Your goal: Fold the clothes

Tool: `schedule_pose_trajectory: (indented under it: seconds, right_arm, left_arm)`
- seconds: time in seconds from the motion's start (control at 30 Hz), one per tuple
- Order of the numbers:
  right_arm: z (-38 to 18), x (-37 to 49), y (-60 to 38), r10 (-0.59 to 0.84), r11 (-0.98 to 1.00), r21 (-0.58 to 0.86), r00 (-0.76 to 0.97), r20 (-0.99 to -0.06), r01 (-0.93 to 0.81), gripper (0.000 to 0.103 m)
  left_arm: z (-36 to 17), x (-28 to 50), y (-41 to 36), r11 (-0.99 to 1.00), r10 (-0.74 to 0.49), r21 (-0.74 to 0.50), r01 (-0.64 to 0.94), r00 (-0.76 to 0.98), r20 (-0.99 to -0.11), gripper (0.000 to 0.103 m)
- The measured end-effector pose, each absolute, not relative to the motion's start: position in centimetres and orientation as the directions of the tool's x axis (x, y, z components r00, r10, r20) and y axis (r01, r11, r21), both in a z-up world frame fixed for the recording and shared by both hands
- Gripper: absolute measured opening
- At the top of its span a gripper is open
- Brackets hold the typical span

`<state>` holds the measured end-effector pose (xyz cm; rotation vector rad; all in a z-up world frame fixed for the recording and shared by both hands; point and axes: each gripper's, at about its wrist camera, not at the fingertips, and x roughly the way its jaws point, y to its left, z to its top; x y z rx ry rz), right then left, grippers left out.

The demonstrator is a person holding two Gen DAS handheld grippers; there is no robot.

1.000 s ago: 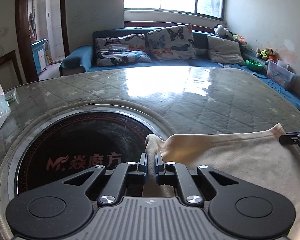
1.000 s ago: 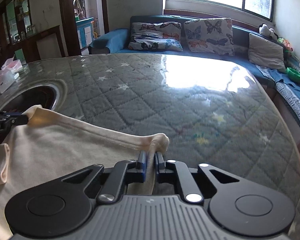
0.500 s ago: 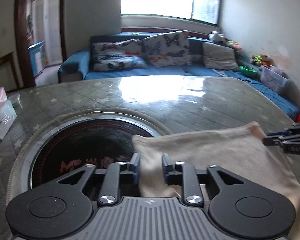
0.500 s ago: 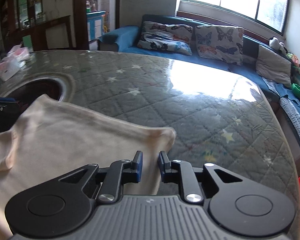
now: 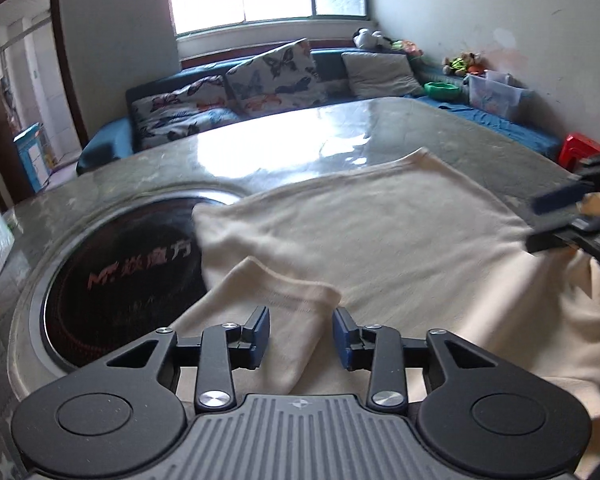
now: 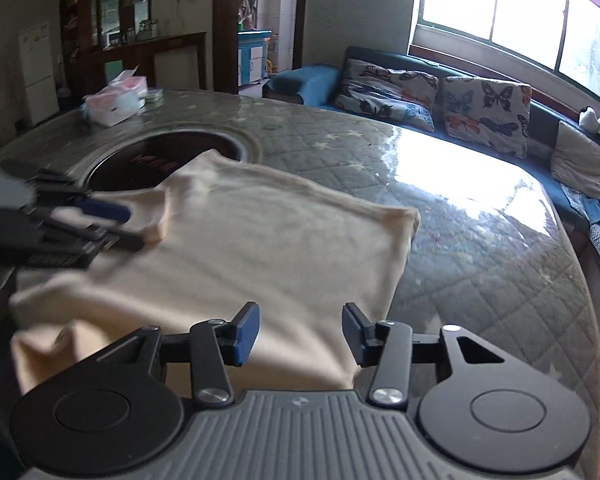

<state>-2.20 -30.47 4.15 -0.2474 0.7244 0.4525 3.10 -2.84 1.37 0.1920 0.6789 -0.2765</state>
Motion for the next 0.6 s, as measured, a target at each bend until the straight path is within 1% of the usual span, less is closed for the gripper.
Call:
schedule_pose_trajectory:
  seconds: [0.03,0.1,0.13,0.2,0.3,0.43,0.6]
  right_arm:
    - [4.1,-2.7,-30.5,0.311,0.874,-0.067,0.659,-0.685,-0.482,0.047]
    - [4.1,-4.0,-30.6,0.311,0.87,-0.072,0.658,-0.686,-0.487,0.047]
    - [4.0,-4.5,-30.7,0.311,0.872,-0.067,0.655,-0.688,-0.485,0.047]
    - [3.8,-5.3,-30.9,0.31,0.876,-0.06,0.653,-0.691,-0.479,0.047]
    - [3.7,-6.1,-31.1,0.304,0.883,-0.055,0.657,-0.69,-0.466,0.047]
    - [3.9,-6.9,-31.5,0.305,0.892,-0.043,0.669,-0.678,-0.45,0.047]
    - [4.1,-7.2,-31.4,0.311,0.898,-0.03,0.683,-0.661,-0.439,0.047]
  left_arm:
    - [1.2,3.0,-2.7,0.947,-0.187,0.085,0.31,0.747,-0.638,0.03]
    - [1.0,2.9,-2.3,0.951,-0.184,0.08,0.299,0.755,-0.629,0.01]
    - [1.2,2.8,-2.0,0.956,-0.184,0.067,0.285,0.762,-0.621,0.007]
    - [1.8,2.5,-1.1,0.967,-0.18,0.036,0.252,0.778,-0.602,0.004]
    - [3.4,1.5,1.4,0.986,-0.153,-0.029,0.164,0.819,-0.553,0.003]
    - [5.6,-0.4,5.4,0.996,-0.064,-0.088,0.023,0.862,-0.502,0.003]
    - [6.8,-3.4,10.3,0.983,0.046,-0.133,-0.124,0.878,-0.476,0.003]
